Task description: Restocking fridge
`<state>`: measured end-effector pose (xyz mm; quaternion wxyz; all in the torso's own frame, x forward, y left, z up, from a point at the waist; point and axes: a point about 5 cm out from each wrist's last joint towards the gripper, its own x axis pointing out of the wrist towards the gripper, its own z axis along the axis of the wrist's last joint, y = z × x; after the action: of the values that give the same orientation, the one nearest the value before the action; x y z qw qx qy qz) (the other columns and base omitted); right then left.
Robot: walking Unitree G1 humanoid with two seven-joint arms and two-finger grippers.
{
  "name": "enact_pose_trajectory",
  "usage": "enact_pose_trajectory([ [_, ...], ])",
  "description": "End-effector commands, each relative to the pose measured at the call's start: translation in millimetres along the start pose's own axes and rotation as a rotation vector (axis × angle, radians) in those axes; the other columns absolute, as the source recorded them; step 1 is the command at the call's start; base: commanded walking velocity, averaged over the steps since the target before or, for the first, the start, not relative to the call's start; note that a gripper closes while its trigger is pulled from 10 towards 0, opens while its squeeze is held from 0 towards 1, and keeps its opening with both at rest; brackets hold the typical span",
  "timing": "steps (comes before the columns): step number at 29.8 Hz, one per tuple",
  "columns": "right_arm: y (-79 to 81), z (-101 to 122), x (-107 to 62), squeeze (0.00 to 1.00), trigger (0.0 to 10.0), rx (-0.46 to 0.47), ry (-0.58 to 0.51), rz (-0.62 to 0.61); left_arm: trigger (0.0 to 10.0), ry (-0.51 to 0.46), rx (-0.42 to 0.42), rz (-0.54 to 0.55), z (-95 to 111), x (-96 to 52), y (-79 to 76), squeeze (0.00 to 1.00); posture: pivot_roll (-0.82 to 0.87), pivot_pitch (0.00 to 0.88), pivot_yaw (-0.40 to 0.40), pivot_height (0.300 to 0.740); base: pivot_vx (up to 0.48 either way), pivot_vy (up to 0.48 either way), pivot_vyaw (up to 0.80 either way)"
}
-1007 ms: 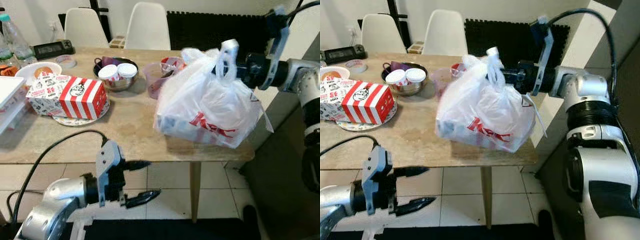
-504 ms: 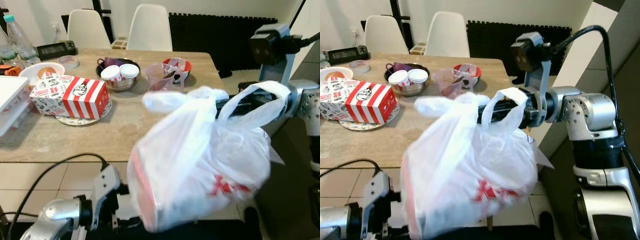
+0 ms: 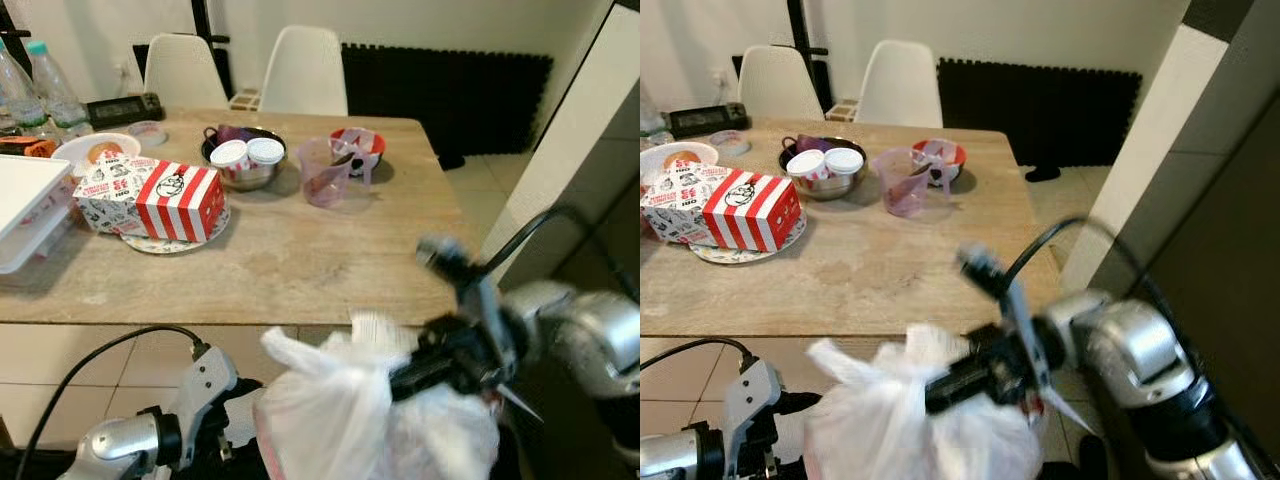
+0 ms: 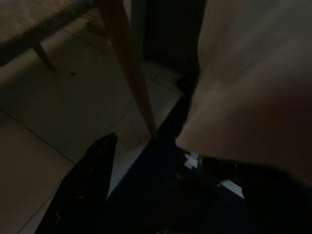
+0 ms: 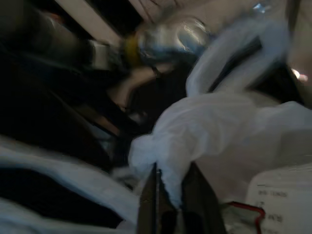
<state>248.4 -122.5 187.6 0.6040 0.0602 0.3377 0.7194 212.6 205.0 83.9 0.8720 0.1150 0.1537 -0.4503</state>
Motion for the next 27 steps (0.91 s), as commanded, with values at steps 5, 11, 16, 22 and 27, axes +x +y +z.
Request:
enact_pose_trajectory([
  [5, -23.0, -16, -0.3, 0.00, 0.0, 0.014, -0.020, -0.187, 10.0, -0.045, -0.018, 0.071, -2, 10.5, 2.4, 0.00, -0.01, 0.058, -0.065, 0.740, 0.000, 0.000, 0.00],
  [11, -56.5, -46, -4.2, 0.00, 0.0, 0.001, -0.070, -0.488, 10.0, -0.079, -0.090, 0.257, -12, 25.5, 14.6, 0.00, -0.02, 0.059, -0.060, 0.740, 0.000, 0.000, 0.00],
  [16, -67.6, -63, -2.3, 0.00, 0.0, -0.013, -0.056, -0.599, 10.0, -0.051, -0.110, 0.311, -23, 33.6, 15.1, 0.00, -0.02, 0.064, -0.055, 0.740, 0.000, 0.000, 0.00],
  [22, -74.0, -85, 0.4, 0.00, 0.0, -0.038, -0.044, -0.674, 10.0, -0.031, -0.140, 0.342, -33, 40.2, 12.2, 0.00, -0.02, 0.066, -0.057, 0.740, 0.000, 0.000, 0.00],
  [27, -80.1, -104, 5.1, 0.00, 0.0, -0.092, -0.084, -0.789, 10.0, -0.022, -0.166, 0.387, -42, 42.6, 10.9, 0.00, -0.03, 0.066, -0.063, 0.740, 0.000, 0.000, 0.00],
])
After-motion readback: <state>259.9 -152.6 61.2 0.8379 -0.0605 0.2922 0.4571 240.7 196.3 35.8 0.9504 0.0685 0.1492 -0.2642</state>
